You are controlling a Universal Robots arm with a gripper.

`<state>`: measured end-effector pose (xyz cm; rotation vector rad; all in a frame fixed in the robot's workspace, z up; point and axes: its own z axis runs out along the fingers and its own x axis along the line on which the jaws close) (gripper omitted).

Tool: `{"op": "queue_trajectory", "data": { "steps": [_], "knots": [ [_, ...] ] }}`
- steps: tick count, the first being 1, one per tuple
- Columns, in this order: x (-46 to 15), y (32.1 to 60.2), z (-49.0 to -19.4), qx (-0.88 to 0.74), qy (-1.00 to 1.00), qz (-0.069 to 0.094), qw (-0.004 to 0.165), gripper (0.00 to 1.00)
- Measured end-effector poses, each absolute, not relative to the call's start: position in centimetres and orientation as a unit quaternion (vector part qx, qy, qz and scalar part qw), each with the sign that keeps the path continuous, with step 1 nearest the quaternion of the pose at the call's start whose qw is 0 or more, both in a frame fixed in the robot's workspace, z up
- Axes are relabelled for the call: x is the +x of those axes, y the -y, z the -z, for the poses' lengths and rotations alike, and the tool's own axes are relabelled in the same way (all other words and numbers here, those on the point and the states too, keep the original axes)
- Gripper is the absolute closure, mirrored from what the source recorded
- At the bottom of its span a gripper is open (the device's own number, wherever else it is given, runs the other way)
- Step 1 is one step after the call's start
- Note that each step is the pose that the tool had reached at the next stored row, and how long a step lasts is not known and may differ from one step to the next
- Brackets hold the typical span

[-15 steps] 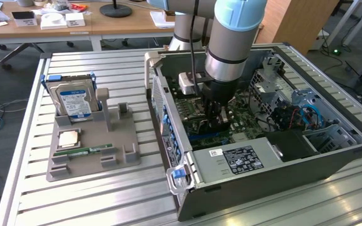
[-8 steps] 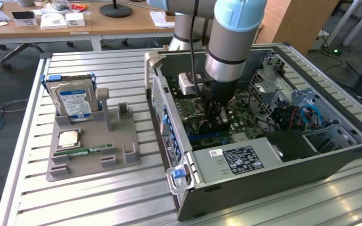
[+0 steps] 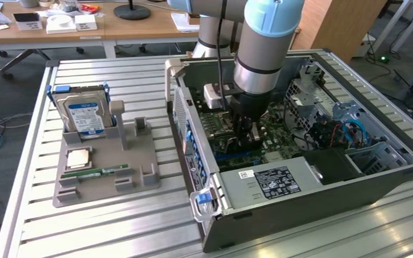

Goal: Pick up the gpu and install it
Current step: 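Insert the gpu into the slot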

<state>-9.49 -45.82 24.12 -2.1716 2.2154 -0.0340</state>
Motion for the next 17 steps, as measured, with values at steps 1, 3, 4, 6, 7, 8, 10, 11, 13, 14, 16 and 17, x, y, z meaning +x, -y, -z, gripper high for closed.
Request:
{"op": "queue_trajectory", "data": {
  "steps": [1,3,4,6,7,8,10,11,13,14,16,17],
  "knots": [
    [-9.48,45.83,-24.11,-0.700,-0.714,0.011,0.020,0.74],
    [-9.49,45.83,-24.11,-0.700,-0.714,0.011,0.019,0.74],
    [-9.49,45.83,-24.11,-0.700,-0.714,0.011,0.019,0.74],
    [-9.48,45.82,-24.06,-0.700,-0.714,0.011,0.020,0.74],
    [-9.49,45.82,-24.02,-0.700,-0.713,0.011,0.020,0.74],
    [-9.49,45.83,-24.01,-0.701,-0.713,0.011,0.019,0.74],
    [-9.49,45.83,-24.01,-0.701,-0.713,0.011,0.019,0.74],
    [-9.49,45.83,-24.00,-0.701,-0.713,0.011,0.019,0.74],
    [-9.49,45.83,-23.98,-0.701,-0.713,0.011,0.020,0.74],
    [-9.49,45.84,-23.96,-0.702,-0.712,0.011,0.020,0.74],
    [-9.50,45.85,-23.95,-0.703,-0.711,0.011,0.020,0.74],
    [-9.50,45.85,-23.94,-0.703,-0.711,0.011,0.020,0.74]
  ]
}}
